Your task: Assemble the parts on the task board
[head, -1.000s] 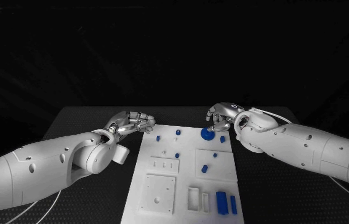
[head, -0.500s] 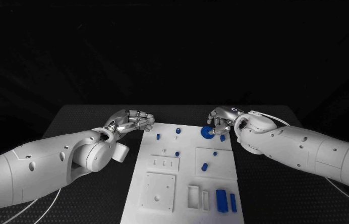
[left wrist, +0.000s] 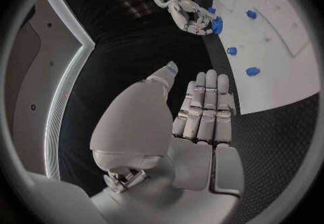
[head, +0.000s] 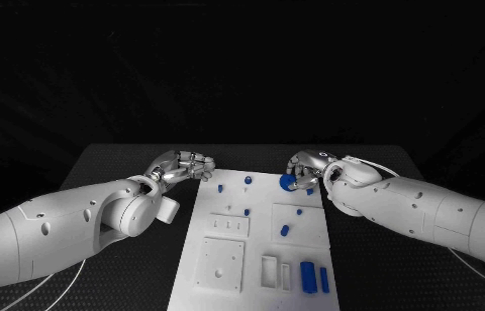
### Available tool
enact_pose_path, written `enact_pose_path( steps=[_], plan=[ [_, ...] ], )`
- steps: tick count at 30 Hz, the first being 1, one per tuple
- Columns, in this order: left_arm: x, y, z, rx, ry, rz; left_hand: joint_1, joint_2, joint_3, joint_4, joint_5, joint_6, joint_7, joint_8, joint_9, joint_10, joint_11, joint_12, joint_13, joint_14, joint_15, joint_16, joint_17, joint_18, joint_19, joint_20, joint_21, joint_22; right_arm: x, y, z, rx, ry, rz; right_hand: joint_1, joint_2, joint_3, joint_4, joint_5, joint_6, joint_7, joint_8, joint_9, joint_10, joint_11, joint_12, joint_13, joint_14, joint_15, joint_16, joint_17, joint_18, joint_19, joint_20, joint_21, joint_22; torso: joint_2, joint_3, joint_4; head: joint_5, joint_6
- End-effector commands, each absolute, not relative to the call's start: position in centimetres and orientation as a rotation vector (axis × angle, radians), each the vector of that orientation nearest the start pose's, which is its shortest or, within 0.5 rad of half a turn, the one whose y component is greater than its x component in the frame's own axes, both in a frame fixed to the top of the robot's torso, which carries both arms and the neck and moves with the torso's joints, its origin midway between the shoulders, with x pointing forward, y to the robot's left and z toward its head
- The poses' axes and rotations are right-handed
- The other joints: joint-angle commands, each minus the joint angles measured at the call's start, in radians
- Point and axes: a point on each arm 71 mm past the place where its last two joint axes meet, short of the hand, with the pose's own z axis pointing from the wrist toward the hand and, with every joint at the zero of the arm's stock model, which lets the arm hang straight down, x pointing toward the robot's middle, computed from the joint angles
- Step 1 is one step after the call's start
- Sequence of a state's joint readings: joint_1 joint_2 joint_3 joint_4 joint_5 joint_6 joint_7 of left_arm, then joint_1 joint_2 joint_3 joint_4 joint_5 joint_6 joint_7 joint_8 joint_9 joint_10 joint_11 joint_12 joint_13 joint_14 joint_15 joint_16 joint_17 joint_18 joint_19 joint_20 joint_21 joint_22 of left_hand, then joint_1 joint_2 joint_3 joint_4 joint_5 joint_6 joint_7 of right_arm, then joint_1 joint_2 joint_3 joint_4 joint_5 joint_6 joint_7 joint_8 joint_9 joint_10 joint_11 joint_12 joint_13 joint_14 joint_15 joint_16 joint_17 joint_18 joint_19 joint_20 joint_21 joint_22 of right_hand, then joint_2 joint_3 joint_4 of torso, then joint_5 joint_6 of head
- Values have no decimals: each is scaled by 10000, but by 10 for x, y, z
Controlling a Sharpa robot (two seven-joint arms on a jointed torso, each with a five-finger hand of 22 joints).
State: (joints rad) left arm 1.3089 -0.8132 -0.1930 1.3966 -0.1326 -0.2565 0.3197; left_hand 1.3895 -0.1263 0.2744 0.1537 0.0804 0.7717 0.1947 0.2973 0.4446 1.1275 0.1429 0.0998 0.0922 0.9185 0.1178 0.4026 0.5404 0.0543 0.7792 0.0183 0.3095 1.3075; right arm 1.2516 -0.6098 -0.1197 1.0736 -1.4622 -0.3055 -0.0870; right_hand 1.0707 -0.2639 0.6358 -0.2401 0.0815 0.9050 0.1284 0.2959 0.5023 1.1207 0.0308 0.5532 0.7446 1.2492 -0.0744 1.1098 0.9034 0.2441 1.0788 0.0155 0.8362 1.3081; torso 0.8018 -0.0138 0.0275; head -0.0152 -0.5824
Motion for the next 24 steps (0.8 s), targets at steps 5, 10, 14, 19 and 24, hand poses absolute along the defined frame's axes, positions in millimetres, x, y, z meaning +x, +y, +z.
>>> enact_pose_path(
  steps=[5, 10, 14, 19, 24],
  plan=[
    [511, 228, -188, -9276, 15891, -13908, -3, -68, -4, 49, -50, 26, 50, -32, -14, 84, -18, -44, -12, 17, 36, -59, 17, 119, -46, 25, -66, 180, 563, -216, -211, -1749, 16884, 3865, 90, 57, -89, 40, 9, 224, 30, -80, 1, -276, -106, 1470, 912, 15, -139, 259, -1, 177, 185, -58, 62, 173, 5, -1, 6, 3, -34],
    [511, 228, -188, -9280, 15894, -13905, -3, -67, -5, 54, -50, 25, 51, -33, -15, 85, -18, -46, -12, 19, 35, -60, 19, 119, -46, 25, -66, 180, 564, -220, -212, -1732, 16910, 3764, 107, 96, -44, 76, 52, 272, -9, -115, 0, -456, -151, 2512, 1515, 33, -187, 544, 135, 177, 295, -127, 208, 195, 2, -6, 15, -14, -44],
    [511, 228, -188, -9286, 15890, -13894, -3, -64, -6, 58, -50, 26, 50, -33, -16, 86, -18, -48, -12, 20, 35, -61, 20, 120, -45, 24, -65, 180, 564, -219, -212, -1752, 16937, 3778, 97, 141, -20, 106, 168, 289, -36, -132, 2, -434, -183, 2991, 1764, 141, -221, 692, 205, 177, 431, -199, 341, 201, 1, -4, 7, -9, -53],
    [511, 228, -188, -9284, 15902, -13903, -3, -63, -7, 63, -50, 26, 50, -33, -18, 88, -18, -51, -12, 21, 34, -62, 22, 120, -44, 24, -65, 180, 564, -219, -213, -1786, 16994, 3791, 107, 196, 47, 114, 255, 302, -49, -152, 2, -465, -196, 3361, 1937, 201, -236, 815, 279, 177, 501, -257, 451, 204, 4, -2, 3, -6, -59],
    [510, 228, -188, -9279, 15917, -13923, -2, -60, -8, 68, -50, 27, 50, -33, -19, 89, -19, -55, -12, 23, 34, -63, 23, 121, -44, 23, -66, 180, 564, -217, -216, -1845, 17061, 3787, 165, 240, 182, 117, 296, 321, -53, -165, 2, -480, -201, 3621, 2046, 208, -238, 928, 374, 177, 524, -287, 529, 206, -1, -2, 9, -12, -64]
  ],
)
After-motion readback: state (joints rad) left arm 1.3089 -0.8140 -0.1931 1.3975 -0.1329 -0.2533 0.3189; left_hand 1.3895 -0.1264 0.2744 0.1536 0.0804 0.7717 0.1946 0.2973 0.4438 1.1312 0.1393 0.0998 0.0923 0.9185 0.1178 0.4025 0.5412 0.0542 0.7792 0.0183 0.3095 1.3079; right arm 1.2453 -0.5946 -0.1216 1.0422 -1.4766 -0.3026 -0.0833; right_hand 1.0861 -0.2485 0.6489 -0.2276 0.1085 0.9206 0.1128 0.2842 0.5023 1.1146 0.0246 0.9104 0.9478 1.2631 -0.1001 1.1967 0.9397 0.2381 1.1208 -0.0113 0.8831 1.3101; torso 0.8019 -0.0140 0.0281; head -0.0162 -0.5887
